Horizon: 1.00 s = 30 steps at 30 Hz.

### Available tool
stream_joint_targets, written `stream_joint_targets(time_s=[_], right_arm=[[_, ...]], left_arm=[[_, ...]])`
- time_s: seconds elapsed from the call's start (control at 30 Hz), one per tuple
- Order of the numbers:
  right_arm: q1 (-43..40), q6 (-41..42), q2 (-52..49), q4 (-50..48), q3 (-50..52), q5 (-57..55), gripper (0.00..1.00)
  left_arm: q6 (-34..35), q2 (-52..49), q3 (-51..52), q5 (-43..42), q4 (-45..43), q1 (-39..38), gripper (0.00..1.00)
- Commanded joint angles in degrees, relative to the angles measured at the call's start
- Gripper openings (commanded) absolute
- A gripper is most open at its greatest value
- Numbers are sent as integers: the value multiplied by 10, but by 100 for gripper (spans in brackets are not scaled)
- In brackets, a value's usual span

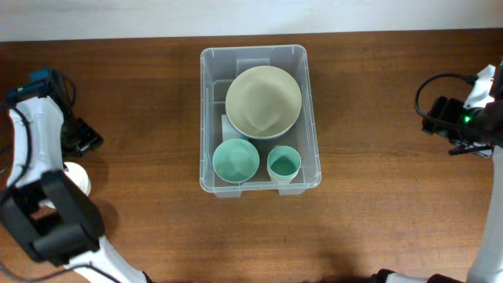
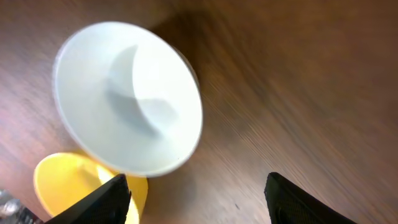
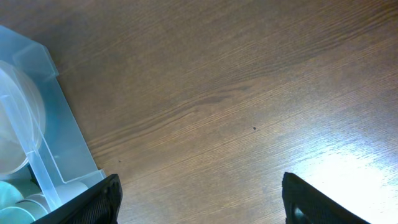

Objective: Pack container
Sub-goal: 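Release the bowl and grasp the white bowl rim with the left gripper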

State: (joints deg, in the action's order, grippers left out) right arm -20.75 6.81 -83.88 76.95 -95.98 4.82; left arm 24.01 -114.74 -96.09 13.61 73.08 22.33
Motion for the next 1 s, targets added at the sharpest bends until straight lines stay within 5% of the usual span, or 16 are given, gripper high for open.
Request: stream_joint_targets(time_s=[0.0, 0.2, 0.47, 0.63, 0.73, 0.97], right_arm=[[-2, -3, -2, 1, 2, -3, 78], [-2, -3, -2, 1, 2, -3, 78], [-2, -3, -2, 1, 2, -4, 78], [-2, -3, -2, 0, 2, -4, 78], [-2, -3, -2, 1, 2, -6, 78], [-2, -3, -2, 1, 2, -6, 78]], left_arm=[[-5, -45, 4, 4, -5, 11, 72], [-5, -85, 4, 4, -25, 19, 68], [-5, -109, 4, 4, -36, 21, 24], [-5, -111, 4, 4, -43, 21, 19], [-5, -111, 4, 3, -55, 21, 0], [-24, -102, -41, -8, -52, -1, 1]])
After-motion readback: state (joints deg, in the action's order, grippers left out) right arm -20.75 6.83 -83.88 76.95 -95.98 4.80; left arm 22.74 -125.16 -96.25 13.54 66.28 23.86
